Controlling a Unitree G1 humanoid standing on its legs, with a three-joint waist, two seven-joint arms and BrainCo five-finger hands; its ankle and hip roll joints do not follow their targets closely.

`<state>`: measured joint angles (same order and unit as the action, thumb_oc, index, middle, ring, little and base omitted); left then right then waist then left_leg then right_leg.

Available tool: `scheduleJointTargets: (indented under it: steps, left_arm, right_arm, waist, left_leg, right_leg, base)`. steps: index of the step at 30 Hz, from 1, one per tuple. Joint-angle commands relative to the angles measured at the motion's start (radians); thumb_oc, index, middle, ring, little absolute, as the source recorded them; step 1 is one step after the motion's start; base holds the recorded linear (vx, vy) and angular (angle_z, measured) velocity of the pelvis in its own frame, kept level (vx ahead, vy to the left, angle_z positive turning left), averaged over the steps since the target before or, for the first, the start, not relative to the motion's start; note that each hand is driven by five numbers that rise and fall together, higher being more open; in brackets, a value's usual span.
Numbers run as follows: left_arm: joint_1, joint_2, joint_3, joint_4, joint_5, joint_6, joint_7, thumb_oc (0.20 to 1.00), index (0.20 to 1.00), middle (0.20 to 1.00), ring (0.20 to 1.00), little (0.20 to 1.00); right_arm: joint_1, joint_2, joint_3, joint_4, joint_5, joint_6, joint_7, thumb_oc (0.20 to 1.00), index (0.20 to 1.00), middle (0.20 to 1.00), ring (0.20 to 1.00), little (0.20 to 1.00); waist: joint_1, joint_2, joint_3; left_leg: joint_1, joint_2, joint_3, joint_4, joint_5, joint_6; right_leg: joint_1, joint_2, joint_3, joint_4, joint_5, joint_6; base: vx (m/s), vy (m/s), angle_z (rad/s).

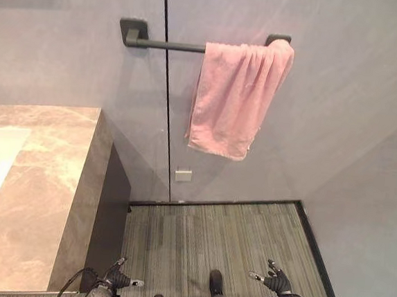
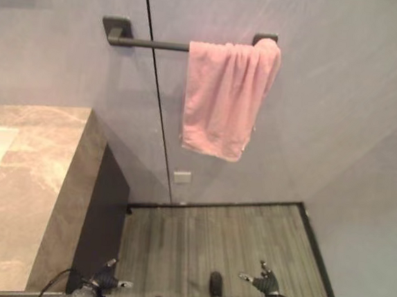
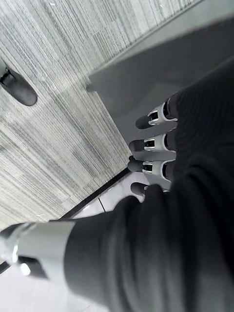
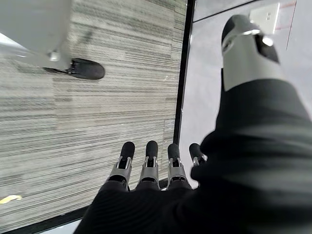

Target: Put brush and paste in cup on sink, flatten towel.

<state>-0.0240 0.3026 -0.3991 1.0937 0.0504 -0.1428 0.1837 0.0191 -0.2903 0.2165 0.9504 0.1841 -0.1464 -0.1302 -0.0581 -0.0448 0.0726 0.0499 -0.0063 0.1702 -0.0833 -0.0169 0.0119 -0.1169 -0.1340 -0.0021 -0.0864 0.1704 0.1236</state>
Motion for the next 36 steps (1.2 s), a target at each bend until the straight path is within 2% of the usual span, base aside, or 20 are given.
scheduleJointTargets:
  steps: [1,7,12,15,17,18,19,21,22,23,24,26,28,29,30,31,33,34,35,36]
  left_arm:
    - [-0.064,0.003,0.000,-0.026,0.007,-0.034,0.005,1.000,1.000,1.000,1.000,1.000]
    - [-0.081,-0.016,0.000,0.002,-0.002,-0.031,0.011,1.000,1.000,1.000,1.000,1.000]
    - [-0.084,-0.023,0.026,0.027,-0.010,-0.033,0.037,1.000,1.000,1.000,1.000,1.000]
    - [-0.090,-0.020,0.042,0.043,-0.024,-0.030,0.038,1.000,1.000,1.000,1.000,1.000]
    - [-0.098,-0.014,0.053,0.045,-0.028,-0.028,0.040,1.000,1.000,1.000,1.000,1.000]
    - [-0.100,-0.010,0.061,0.028,-0.032,-0.030,0.045,1.000,1.000,1.000,1.000,1.000]
    - [-0.106,-0.009,0.059,0.016,-0.033,-0.030,0.049,1.000,1.000,1.000,1.000,1.000]
    - [-0.124,-0.001,0.055,0.005,-0.039,-0.034,0.062,1.000,1.000,1.000,1.000,1.000]
    - [-0.135,0.003,0.055,0.009,-0.046,-0.036,0.070,1.000,1.000,1.000,1.000,1.000]
    - [-0.152,0.009,0.044,0.006,-0.018,-0.037,0.088,1.000,1.000,1.000,1.000,1.000]
    - [-0.165,0.014,0.031,0.001,0.009,-0.042,0.113,1.000,1.000,1.000,1.000,1.000]
    - [-0.181,0.017,0.011,-0.033,0.022,-0.044,0.120,1.000,1.000,1.000,1.000,1.000]
    - [-0.189,0.022,-0.005,-0.055,0.041,-0.047,0.125,1.000,1.000,1.000,1.000,1.000]
    - [-0.175,0.023,-0.012,-0.075,0.052,-0.048,0.118,1.000,1.000,1.000,1.000,1.000]
    - [-0.174,0.032,-0.039,-0.111,0.093,-0.053,0.120,1.000,1.000,1.000,1.000,1.000]
    - [-0.174,0.032,-0.039,-0.111,0.094,-0.052,0.120,1.000,1.000,1.000,1.000,1.000]
    - [-0.171,0.047,-0.049,-0.143,0.103,-0.057,0.111,1.000,1.000,1.000,1.000,1.000]
    - [-0.160,0.059,-0.044,-0.168,0.101,-0.059,0.109,1.000,1.000,1.000,1.000,1.000]
    - [-0.160,0.059,-0.044,-0.168,0.101,-0.059,0.109,1.000,1.000,1.000,1.000,1.000]
    - [-0.155,0.078,-0.048,-0.199,0.102,-0.053,0.100,1.000,1.000,1.000,1.000,1.000]
  right_arm:
    - [-0.054,-0.058,-0.014,-0.022,0.054,-0.042,-0.023,1.000,1.000,1.000,1.000,1.000]
    - [-0.086,-0.062,0.025,-0.016,0.014,-0.044,-0.035,1.000,1.000,1.000,1.000,1.000]
    - [-0.072,-0.067,0.019,-0.091,0.018,-0.075,-0.040,1.000,1.000,1.000,1.000,1.000]
    - [-0.054,-0.069,0.023,-0.113,0.010,-0.076,-0.036,1.000,1.000,1.000,1.000,1.000]
    - [-0.031,-0.080,0.029,-0.149,0.001,-0.079,-0.038,1.000,1.000,1.000,1.000,1.000]
    - [-0.006,-0.097,0.028,-0.197,-0.006,-0.085,-0.039,1.000,1.000,1.000,1.000,1.000]
    - [0.001,-0.105,0.027,-0.210,-0.007,-0.086,-0.042,1.000,1.000,1.000,1.000,1.000]
    - [0.014,-0.111,0.029,-0.223,-0.016,-0.084,-0.046,1.000,1.000,1.000,1.000,1.000]
    - [0.003,-0.119,0.045,-0.218,-0.046,-0.082,-0.056,1.000,1.000,1.000,1.000,1.000]
    - [-0.014,-0.141,0.102,-0.233,-0.169,-0.071,-0.073,1.000,1.000,1.000,1.000,1.000]
    - [-0.014,-0.141,0.122,-0.237,-0.181,-0.076,-0.066,1.000,1.000,1.000,1.000,1.000]
    - [-0.018,-0.149,0.155,-0.247,-0.206,-0.074,-0.058,1.000,1.000,1.000,1.000,1.000]
    - [-0.033,-0.133,0.178,-0.217,-0.223,-0.070,-0.058,1.000,1.000,1.000,1.000,1.000]
    - [-0.028,-0.130,0.192,-0.243,-0.237,-0.069,-0.045,1.000,1.000,1.000,1.000,1.000]
    - [-0.029,-0.115,0.208,-0.236,-0.245,-0.071,-0.036,1.000,1.000,1.000,1.000,1.000]
    - [-0.029,-0.115,0.208,-0.235,-0.245,-0.072,-0.036,1.000,1.000,1.000,1.000,1.000]
    - [-0.032,-0.104,0.201,-0.240,-0.237,-0.067,-0.029,1.000,1.000,1.000,1.000,1.000]
    - [-0.037,-0.095,0.198,-0.249,-0.234,-0.067,-0.024,1.000,1.000,1.000,1.000,1.000]
    - [-0.037,-0.095,0.198,-0.250,-0.234,-0.067,-0.024,1.000,1.000,1.000,1.000,1.000]
    - [-0.053,-0.080,0.204,-0.248,-0.231,-0.058,-0.023,1.000,1.000,1.000,1.000,1.000]
  waist:
    - [-0.004,0.004,0.002]
    - [0.005,0.005,-0.007]
    - [0.001,0.013,0.005]
    - [-0.008,0.019,0.010]
    - [-0.017,0.019,0.024]
    - [-0.019,0.019,0.053]
    - [-0.021,0.018,0.069]
    - [-0.022,0.014,0.093]
    - [-0.016,0.017,0.101]
    - [-0.010,0.022,0.106]
    - [-0.013,0.032,0.100]
    - [0.004,0.043,0.106]
    - [0.015,0.053,0.103]
    - [0.016,0.054,0.098]
    - [0.015,0.049,0.087]
    - [0.015,0.048,0.085]
    - [0.011,0.040,0.082]
    - [0.013,0.030,0.085]
    - [0.015,0.031,0.083]
    - [0.014,0.025,0.090]
  left_leg:
    - [-0.065,0.072,-0.057,0.101,-0.013,-0.047]
    - [-0.042,0.098,-0.065,0.084,-0.001,-0.068]
    - [-0.032,0.123,-0.056,0.075,0.008,-0.074]
    - [-0.038,0.137,-0.065,0.081,0.017,-0.082]
    - [-0.071,0.149,-0.078,0.161,0.013,-0.088]
    - [-0.140,0.146,-0.091,0.310,0.033,-0.101]
    - [-0.187,0.141,-0.099,0.386,0.050,-0.107]
    - [-0.257,0.126,-0.110,0.460,0.085,-0.113]
    - [-0.283,0.101,-0.129,0.420,0.084,-0.109]
    - [-0.304,0.092,-0.127,0.334,0.063,-0.097]
    - [-0.326,0.112,-0.101,0.224,0.104,-0.095]
    - [-0.388,0.128,-0.107,0.136,0.154,-0.101]
    - [-0.387,0.134,-0.117,0.107,0.188,-0.111]
    - [-0.363,0.132,-0.122,0.112,0.171,-0.100]
    - [-0.370,0.114,-0.136,0.155,0.149,-0.087]
    - [-0.373,0.113,-0.135,0.158,0.147,-0.086]
    - [-0.378,0.085,-0.116,0.226,0.106,-0.068]
    - [-0.371,0.068,-0.097,0.258,0.064,-0.048]
    - [-0.374,0.070,-0.096,0.257,0.066,-0.048]
    - [-0.340,0.055,-0.077,0.255,0.040,-0.022]
  right_leg:
    - [0.021,0.007,0.003,0.074,-0.094,0.029]
    - [0.057,0.028,-0.019,0.063,-0.121,0.013]
    - [0.018,0.056,-0.010,0.149,-0.159,0.006]
    - [0.006,0.079,0.001,0.173,-0.183,-0.010]
    - [0.000,0.100,0.014,0.184,-0.194,-0.027]
    - [0.004,0.112,0.014,0.186,-0.199,-0.048]
    - [0.006,0.112,0.010,0.186,-0.202,-0.056]
    - [0.013,0.107,-0.002,0.187,-0.210,-0.066]
    - [0.013,0.105,-0.002,0.183,-0.210,-0.063]
    - [0.027,0.096,-0.006,0.171,-0.222,-0.052]
    - [0.034,0.095,-0.009,0.164,-0.233,-0.046]
    - [0.054,0.092,0.005,0.162,-0.249,-0.042]
    - [0.082,0.086,0.024,0.167,-0.269,-0.038]
    - [0.092,0.080,0.045,0.172,-0.282,-0.030]
    - [0.112,0.050,0.066,0.178,-0.286,-0.017]
    - [0.111,0.049,0.066,0.178,-0.287,-0.016]
    - [0.113,0.017,0.081,0.212,-0.285,0.002]
    - [0.104,-0.007,0.093,0.263,-0.277,0.015]
    - [0.100,-0.005,0.095,0.262,-0.275,0.015]
    - [0.042,-0.020,0.113,0.356,-0.181,0.032]
  base:
    - [0.07,-0.099,0.28]
    - [0.07,-0.102,0.06]
    - [0.02,-0.066,0.05]
    - [0.07,-0.135,-0.14]
    - [0.05,-0.173,-0.05]
    - [0.03,-0.214,-0.01]
    - [0.04,-0.222,0.11]
    - [0.05,-0.090,0.22]
    - [0.18,0.041,0.32]
    - [0.25,0.131,0.17]
    - [0.30,0.184,0.04]
    - [0.28,0.204,0.03]
    - [0.31,0.236,0.25]
    - [0.39,0.400,-0.61]
    - [0.27,0.303,-1.17]
    - [0.30,0.344,-0.93]
    - [0.25,0.326,-0.48]
    - [0.19,0.293,-0.23]
    - [0.24,0.399,-0.47]
    - [0.12,0.205,-0.54]
